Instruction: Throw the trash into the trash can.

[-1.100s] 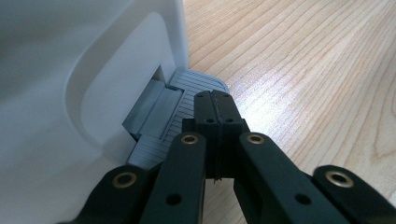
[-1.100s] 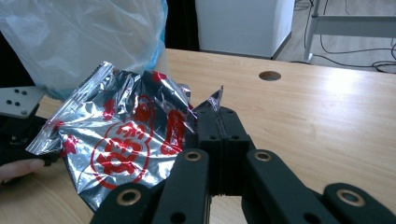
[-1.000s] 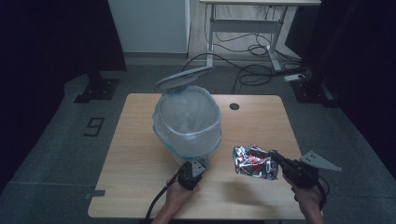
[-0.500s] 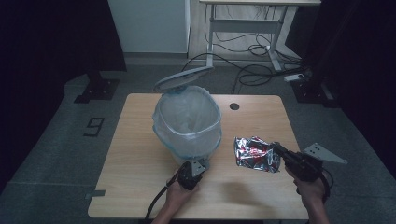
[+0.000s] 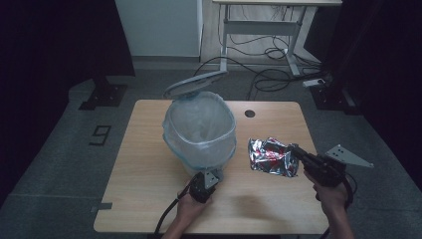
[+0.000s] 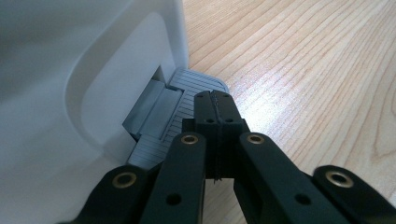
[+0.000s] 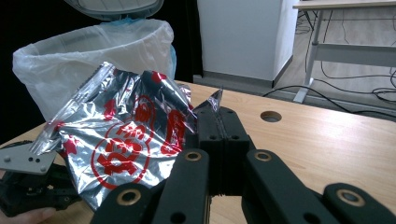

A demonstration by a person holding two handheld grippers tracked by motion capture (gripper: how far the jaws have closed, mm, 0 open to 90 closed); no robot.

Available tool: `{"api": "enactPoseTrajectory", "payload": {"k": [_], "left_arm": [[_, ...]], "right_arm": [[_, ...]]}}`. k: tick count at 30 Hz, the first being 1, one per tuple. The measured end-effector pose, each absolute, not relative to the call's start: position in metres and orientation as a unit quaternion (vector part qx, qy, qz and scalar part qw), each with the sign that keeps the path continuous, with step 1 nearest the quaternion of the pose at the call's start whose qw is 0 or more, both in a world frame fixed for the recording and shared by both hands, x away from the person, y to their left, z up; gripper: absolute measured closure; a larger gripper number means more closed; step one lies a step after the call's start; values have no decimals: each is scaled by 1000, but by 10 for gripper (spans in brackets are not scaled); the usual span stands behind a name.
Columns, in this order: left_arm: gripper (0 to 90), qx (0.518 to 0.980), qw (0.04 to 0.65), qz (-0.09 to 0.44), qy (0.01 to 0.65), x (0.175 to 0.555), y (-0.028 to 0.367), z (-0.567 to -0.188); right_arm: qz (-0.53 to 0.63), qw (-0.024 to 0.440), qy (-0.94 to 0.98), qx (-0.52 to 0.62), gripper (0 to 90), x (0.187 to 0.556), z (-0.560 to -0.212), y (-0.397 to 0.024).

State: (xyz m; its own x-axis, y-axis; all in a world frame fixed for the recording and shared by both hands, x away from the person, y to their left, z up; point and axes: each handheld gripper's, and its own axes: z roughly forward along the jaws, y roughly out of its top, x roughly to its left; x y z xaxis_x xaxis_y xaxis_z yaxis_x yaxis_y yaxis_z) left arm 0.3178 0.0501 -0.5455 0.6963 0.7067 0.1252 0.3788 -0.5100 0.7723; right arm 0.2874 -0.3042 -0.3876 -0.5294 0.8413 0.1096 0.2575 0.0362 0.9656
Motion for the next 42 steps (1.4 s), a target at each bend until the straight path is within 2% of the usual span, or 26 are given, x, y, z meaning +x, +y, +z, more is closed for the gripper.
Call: {"api": "enactPoseTrajectory", "payload": {"k": [42], "left_arm": [[900,844,370,224,317,317,50,-545]], "right_arm": [[558,274,679,389,894,320,-347,-270]]}}
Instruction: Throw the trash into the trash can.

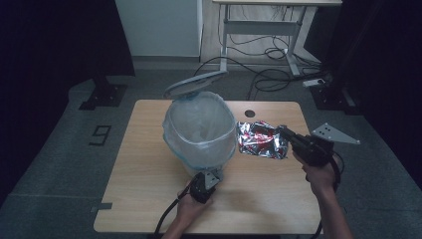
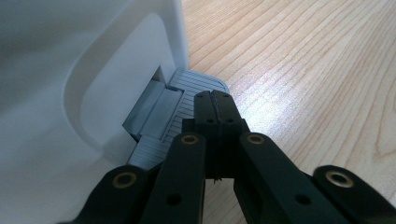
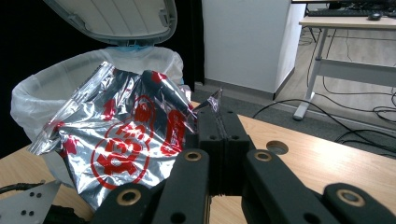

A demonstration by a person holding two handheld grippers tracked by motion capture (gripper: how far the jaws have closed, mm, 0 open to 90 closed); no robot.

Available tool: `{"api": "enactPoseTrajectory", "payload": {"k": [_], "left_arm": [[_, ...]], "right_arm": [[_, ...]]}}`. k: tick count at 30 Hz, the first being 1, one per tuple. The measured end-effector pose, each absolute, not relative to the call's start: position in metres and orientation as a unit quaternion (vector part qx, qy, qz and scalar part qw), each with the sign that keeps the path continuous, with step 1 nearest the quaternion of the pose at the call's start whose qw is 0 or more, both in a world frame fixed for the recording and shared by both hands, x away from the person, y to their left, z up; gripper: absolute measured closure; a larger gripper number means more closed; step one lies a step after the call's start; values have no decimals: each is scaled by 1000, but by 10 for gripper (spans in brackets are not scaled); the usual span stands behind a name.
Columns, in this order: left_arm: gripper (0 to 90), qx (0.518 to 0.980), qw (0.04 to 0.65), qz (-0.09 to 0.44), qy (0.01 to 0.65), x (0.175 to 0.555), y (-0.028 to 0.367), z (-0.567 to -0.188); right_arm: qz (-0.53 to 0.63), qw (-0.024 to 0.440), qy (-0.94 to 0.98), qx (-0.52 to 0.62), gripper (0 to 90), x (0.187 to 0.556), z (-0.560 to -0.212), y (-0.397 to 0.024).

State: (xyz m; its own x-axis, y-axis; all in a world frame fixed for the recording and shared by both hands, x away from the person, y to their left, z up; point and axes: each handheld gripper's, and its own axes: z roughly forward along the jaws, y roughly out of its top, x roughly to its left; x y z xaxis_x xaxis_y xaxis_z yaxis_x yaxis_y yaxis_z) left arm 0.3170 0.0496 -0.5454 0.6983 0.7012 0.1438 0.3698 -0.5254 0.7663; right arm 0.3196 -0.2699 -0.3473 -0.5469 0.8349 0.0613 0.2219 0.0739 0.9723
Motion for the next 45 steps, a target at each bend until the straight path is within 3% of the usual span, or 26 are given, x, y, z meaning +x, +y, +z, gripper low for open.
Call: {"api": "enactPoseTrajectory", "payload": {"k": [45], "left_arm": [[900,845,366,231,313,316,49,-546]], "right_arm": [[555,272,693,371,893,348,-320,-227]]}}
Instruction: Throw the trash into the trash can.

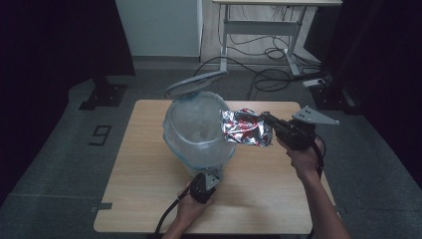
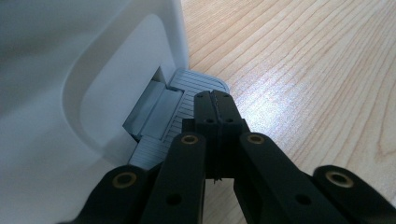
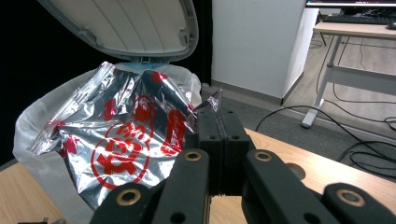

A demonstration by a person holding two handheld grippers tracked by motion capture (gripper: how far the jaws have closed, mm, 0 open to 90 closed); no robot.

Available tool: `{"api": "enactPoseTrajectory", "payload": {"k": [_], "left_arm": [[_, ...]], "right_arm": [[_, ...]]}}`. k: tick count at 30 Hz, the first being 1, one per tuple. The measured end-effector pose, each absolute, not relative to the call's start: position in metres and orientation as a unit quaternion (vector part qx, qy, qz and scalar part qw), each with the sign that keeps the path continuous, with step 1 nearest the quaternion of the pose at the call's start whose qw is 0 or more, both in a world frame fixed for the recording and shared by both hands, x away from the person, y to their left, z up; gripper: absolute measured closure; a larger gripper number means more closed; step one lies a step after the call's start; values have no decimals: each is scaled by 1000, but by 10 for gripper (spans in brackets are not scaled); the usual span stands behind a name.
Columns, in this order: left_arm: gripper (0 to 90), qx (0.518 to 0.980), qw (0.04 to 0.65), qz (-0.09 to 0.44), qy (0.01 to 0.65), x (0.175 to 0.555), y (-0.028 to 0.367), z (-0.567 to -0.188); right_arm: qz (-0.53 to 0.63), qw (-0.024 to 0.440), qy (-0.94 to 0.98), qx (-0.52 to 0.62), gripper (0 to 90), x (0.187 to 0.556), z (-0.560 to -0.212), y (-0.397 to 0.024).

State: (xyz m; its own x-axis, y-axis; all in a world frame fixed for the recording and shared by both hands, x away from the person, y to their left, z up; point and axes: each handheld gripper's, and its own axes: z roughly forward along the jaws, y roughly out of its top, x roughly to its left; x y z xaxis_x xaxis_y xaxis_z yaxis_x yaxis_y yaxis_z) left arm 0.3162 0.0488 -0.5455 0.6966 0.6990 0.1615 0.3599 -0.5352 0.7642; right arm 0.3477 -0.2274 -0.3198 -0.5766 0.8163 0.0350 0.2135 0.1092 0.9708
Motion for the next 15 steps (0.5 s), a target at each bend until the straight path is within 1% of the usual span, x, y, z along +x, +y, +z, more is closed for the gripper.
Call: {"api": "enactPoseTrajectory", "payload": {"k": [15], "left_arm": [[900,845,367,231,314,316,49,-546]], "right_arm": [[560,265,694,366,893,355,-316,-213]]}}
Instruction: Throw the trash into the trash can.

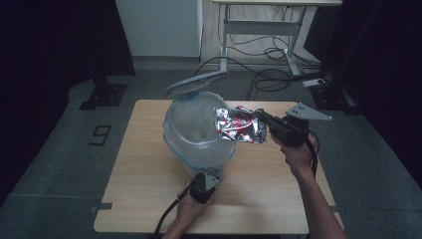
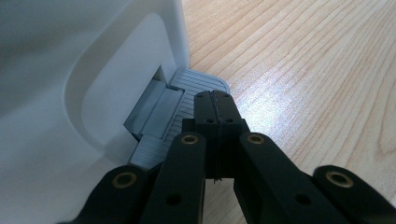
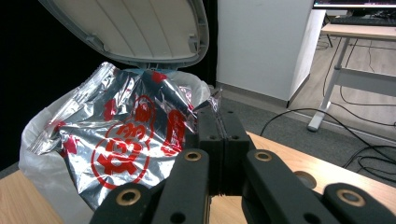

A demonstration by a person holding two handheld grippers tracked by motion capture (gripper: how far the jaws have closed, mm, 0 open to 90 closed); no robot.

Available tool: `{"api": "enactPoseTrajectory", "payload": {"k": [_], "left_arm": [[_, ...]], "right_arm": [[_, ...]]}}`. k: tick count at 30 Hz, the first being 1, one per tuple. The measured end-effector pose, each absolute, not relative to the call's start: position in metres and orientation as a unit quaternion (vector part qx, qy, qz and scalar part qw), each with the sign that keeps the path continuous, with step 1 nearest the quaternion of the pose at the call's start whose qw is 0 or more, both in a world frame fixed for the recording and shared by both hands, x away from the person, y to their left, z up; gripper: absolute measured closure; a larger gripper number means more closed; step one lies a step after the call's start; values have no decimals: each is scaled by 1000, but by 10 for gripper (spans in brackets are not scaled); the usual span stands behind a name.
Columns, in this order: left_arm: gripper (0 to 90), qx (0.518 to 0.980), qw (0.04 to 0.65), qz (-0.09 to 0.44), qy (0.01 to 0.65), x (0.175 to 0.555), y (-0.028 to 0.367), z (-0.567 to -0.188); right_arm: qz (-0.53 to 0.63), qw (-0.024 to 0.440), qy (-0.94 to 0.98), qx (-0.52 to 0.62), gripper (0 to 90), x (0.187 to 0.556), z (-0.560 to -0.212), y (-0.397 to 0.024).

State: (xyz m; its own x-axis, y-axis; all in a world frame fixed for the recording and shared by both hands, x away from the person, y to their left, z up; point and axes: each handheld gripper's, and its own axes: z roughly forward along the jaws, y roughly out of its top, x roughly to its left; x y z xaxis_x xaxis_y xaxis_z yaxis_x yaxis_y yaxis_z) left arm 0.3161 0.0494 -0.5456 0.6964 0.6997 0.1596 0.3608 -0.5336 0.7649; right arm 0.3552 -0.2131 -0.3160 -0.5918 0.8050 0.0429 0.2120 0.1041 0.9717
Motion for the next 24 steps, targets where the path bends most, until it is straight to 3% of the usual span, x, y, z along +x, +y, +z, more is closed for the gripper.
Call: {"api": "enactPoseTrajectory", "payload": {"k": [24], "left_arm": [[900,844,367,233,313,316,49,-546]], "right_arm": [[559,263,699,361,893,366,-312,-197]]}}
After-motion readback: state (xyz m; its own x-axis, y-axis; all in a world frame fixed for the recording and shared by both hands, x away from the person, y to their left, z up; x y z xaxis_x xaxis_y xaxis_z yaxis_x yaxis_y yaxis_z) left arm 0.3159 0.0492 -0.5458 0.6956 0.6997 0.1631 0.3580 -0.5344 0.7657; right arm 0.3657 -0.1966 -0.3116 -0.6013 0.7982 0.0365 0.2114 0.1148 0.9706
